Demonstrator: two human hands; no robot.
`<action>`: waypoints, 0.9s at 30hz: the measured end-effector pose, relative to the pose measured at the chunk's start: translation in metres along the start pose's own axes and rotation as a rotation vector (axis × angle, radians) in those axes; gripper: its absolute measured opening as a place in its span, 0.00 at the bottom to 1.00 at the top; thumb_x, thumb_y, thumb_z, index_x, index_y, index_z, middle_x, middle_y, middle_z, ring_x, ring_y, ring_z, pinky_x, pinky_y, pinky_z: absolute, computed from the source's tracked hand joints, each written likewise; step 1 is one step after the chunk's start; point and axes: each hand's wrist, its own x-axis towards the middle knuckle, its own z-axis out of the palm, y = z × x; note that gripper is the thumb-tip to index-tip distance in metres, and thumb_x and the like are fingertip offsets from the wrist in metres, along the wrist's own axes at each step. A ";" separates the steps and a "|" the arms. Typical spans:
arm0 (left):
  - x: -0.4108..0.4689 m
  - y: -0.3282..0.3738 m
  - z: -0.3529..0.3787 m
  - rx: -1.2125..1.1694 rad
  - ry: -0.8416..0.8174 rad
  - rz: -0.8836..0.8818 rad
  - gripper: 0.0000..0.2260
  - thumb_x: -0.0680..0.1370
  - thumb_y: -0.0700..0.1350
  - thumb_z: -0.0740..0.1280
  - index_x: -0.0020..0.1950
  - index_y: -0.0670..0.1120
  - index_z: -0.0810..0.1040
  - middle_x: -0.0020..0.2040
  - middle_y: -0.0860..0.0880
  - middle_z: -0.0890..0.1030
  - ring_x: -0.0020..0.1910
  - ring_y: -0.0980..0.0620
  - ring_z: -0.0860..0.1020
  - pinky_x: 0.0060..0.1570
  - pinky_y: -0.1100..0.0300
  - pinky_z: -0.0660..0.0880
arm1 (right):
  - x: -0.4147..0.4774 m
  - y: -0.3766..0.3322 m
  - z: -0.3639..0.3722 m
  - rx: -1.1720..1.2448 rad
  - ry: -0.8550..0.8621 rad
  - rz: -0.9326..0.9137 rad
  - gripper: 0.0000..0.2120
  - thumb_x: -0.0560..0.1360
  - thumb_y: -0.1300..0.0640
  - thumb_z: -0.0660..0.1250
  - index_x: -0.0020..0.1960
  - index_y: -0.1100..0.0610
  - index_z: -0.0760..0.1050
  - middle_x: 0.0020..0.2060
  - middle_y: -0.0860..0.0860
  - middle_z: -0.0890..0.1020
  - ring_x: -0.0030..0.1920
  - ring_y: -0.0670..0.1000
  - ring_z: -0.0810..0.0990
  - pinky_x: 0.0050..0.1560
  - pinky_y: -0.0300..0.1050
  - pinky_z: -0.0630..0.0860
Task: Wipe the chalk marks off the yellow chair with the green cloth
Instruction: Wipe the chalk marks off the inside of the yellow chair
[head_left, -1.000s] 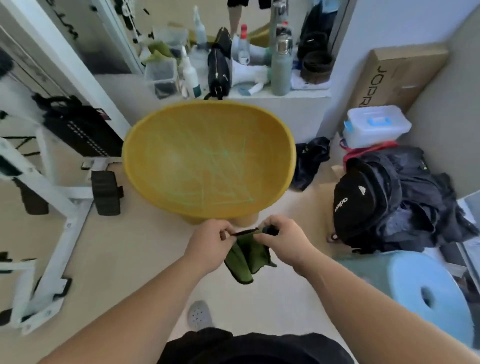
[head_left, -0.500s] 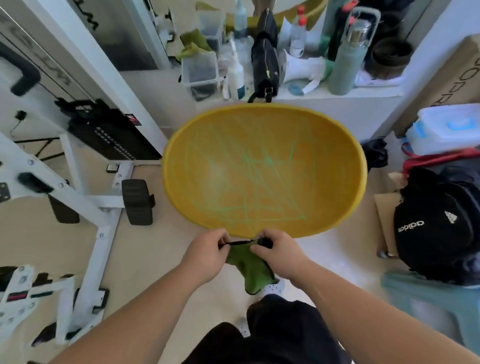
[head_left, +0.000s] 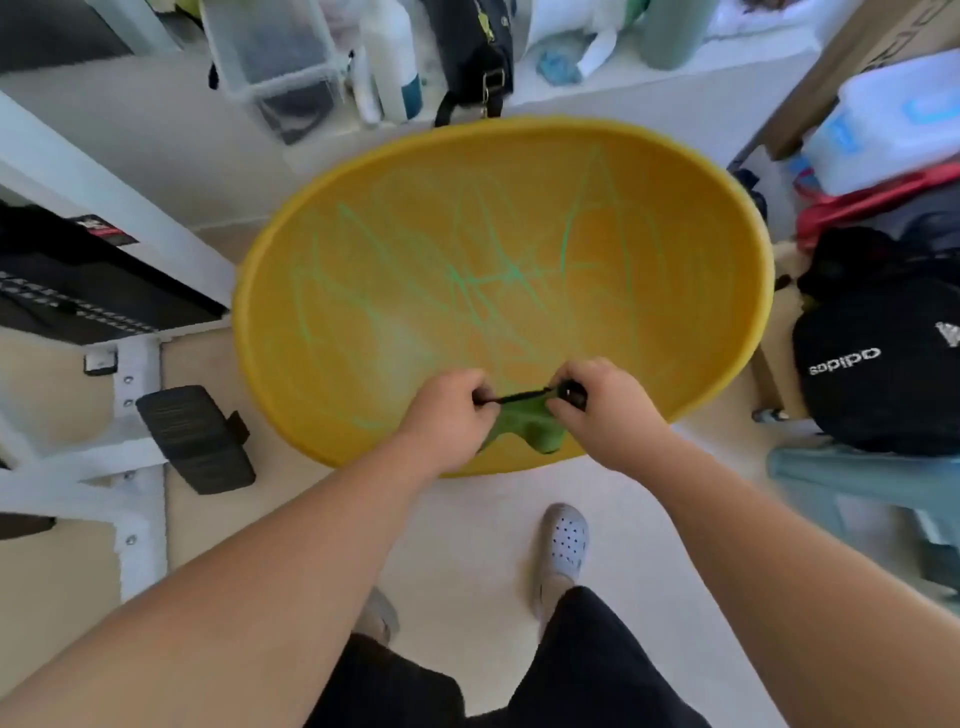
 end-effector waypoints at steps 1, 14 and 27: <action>0.012 0.000 -0.002 -0.013 0.001 0.049 0.01 0.75 0.41 0.71 0.44 0.45 0.80 0.43 0.47 0.80 0.45 0.45 0.78 0.42 0.59 0.71 | 0.002 0.000 0.001 -0.028 0.074 -0.007 0.04 0.77 0.58 0.69 0.50 0.52 0.76 0.43 0.49 0.75 0.43 0.53 0.73 0.42 0.47 0.69; 0.057 -0.231 0.070 0.400 -0.265 -0.059 0.18 0.79 0.57 0.67 0.65 0.50 0.76 0.68 0.48 0.72 0.67 0.46 0.72 0.63 0.54 0.71 | 0.069 0.083 0.240 -0.508 -0.137 0.048 0.22 0.78 0.34 0.59 0.52 0.51 0.80 0.49 0.49 0.77 0.56 0.56 0.74 0.61 0.55 0.70; 0.094 -0.316 0.138 0.844 0.077 0.444 0.16 0.76 0.58 0.56 0.42 0.48 0.76 0.41 0.46 0.75 0.42 0.42 0.73 0.43 0.45 0.73 | 0.145 0.167 0.343 -0.481 -0.031 -0.032 0.37 0.79 0.33 0.36 0.83 0.50 0.42 0.82 0.48 0.41 0.81 0.54 0.35 0.80 0.57 0.36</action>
